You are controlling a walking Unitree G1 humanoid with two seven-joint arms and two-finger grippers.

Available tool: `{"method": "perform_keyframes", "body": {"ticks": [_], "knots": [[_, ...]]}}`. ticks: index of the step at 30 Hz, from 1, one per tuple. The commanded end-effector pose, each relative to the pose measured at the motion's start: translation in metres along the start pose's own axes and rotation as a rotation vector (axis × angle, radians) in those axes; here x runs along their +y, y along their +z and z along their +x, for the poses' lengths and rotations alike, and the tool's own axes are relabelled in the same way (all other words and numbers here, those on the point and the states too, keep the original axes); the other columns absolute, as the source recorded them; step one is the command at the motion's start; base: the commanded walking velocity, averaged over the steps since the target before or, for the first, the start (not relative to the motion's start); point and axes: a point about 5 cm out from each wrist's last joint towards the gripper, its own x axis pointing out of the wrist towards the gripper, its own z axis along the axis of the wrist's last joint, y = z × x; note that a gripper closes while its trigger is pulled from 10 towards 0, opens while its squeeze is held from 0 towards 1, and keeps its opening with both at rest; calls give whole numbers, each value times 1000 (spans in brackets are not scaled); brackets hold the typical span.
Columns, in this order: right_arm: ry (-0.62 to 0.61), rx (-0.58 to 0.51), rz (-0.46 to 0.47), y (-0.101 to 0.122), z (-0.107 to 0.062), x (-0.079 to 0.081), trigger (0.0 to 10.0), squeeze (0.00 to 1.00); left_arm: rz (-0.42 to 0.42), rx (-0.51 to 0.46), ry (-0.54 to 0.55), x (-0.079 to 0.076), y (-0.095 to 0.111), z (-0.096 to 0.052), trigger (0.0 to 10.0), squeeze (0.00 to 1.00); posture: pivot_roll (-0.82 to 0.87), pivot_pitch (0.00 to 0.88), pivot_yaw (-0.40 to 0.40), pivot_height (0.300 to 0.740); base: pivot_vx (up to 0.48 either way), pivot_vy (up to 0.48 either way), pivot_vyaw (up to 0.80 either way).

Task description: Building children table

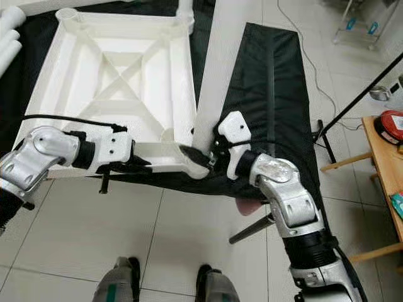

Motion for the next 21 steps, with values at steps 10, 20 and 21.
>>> {"method": "perform_keyframes", "body": {"ticks": [10, 20, 21], "knots": [[-879, 328, 57, -60, -29, -29, 0, 0, 293, -275, -171, 24, 94, 69, 0, 0, 172, 231, -45, 740, 0, 0, 0], [-875, 170, 61, -41, -17, -17, 10000, 1000, 302, -284, -182, 25, 98, 78, 0, 0, 160, 228, -33, 740, 0, 0, 0], [-875, 170, 61, -41, -17, -17, 10000, 1000, 302, -284, -182, 25, 98, 78, 0, 0, 160, 228, -33, 740, 0, 0, 0]]}}
